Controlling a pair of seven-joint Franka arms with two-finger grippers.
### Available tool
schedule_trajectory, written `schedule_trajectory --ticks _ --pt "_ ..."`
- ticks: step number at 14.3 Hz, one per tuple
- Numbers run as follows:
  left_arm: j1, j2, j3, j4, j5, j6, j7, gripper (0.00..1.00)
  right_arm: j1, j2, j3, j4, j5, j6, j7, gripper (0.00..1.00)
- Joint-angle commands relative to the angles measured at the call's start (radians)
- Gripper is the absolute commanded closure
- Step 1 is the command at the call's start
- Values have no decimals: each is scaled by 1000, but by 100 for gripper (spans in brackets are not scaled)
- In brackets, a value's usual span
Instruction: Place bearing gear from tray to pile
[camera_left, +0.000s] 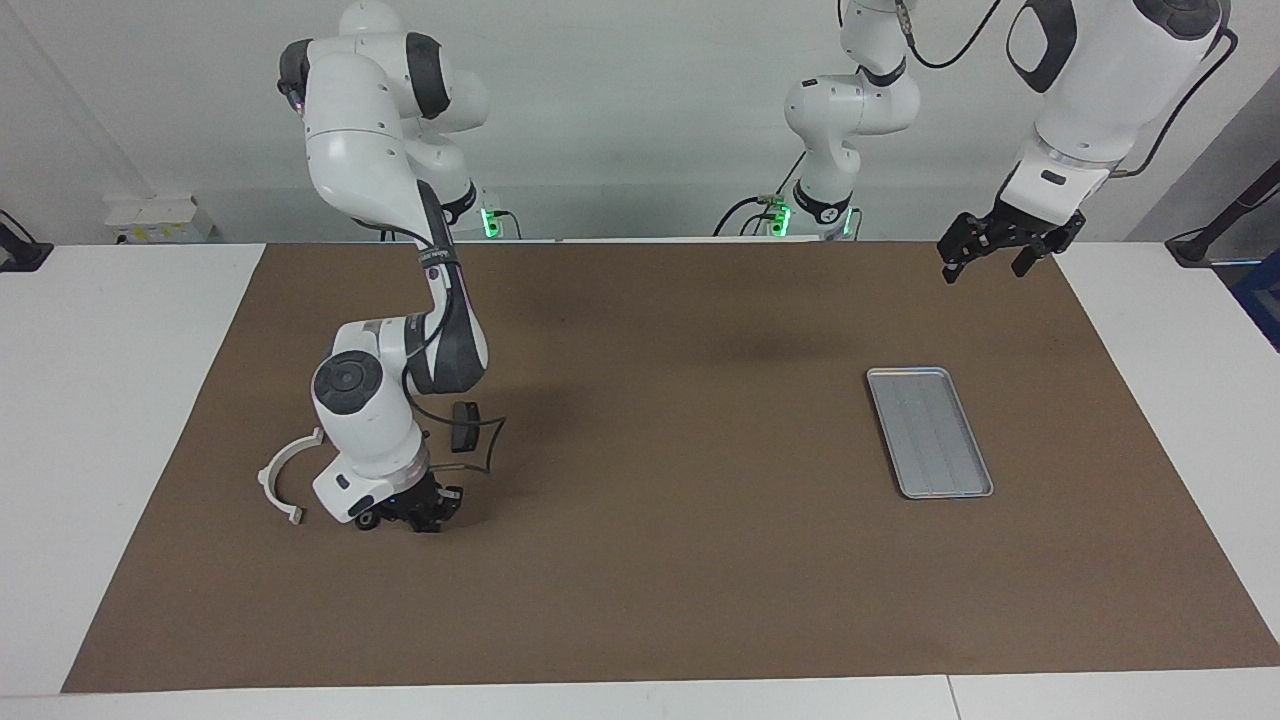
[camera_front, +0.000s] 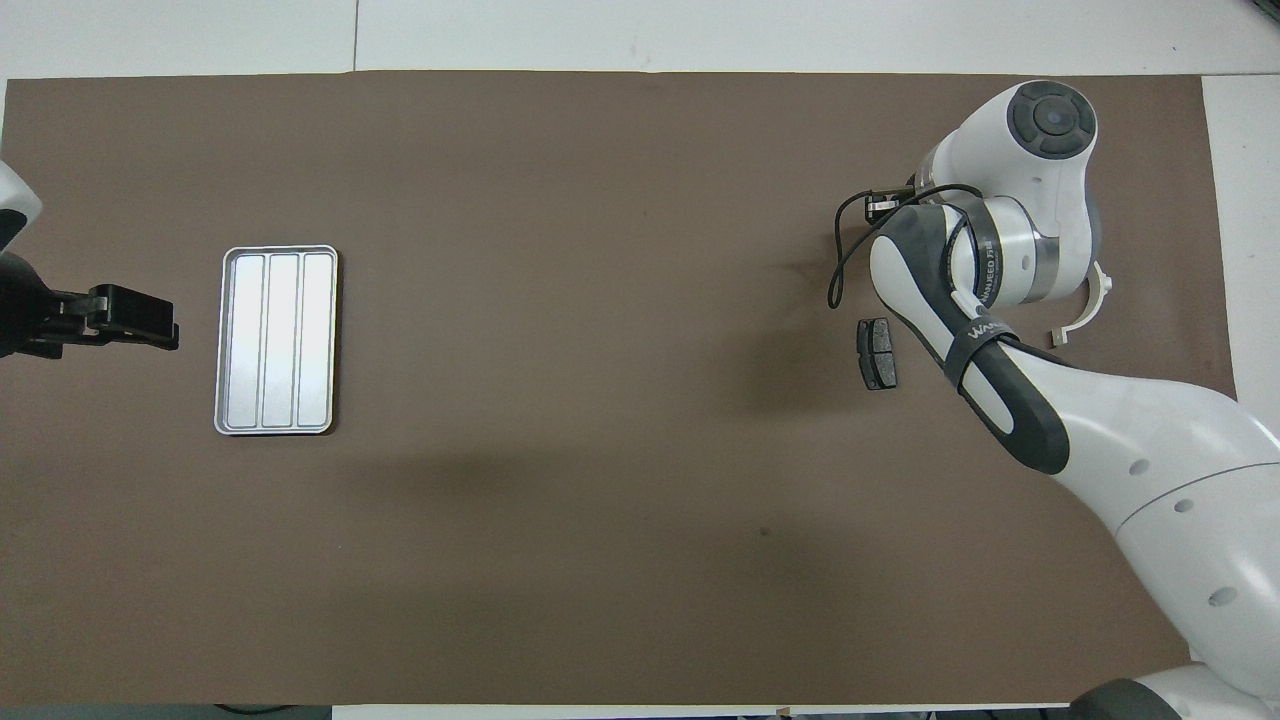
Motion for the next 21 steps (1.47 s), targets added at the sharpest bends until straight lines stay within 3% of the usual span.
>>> schedule_trajectory --ticks 1,2,12,16,18,21 --pt "-9 -19 9 -16 -11 -9 -6 0 -8 -4 12 -2 -5 -3 -1 58" --pt "-9 -19 9 -16 -11 -9 -6 0 -4 -5 12 -8 -3 1 2 1" --pt "-9 -19 9 -16 -11 -9 -6 0 -47 -173 11 -10 -3 -117 -7 0" --pt "-12 -22 9 -16 -10 -6 5 0 -58 -251 11 -10 1 -217 -10 0" --pt "-11 -21 7 -14 -10 -2 8 0 -63 -338 11 -26 9 -316 -11 0" --pt "-11 -21 7 -16 -10 9 17 0 -57 -566 11 -120 9 -454 -10 0"
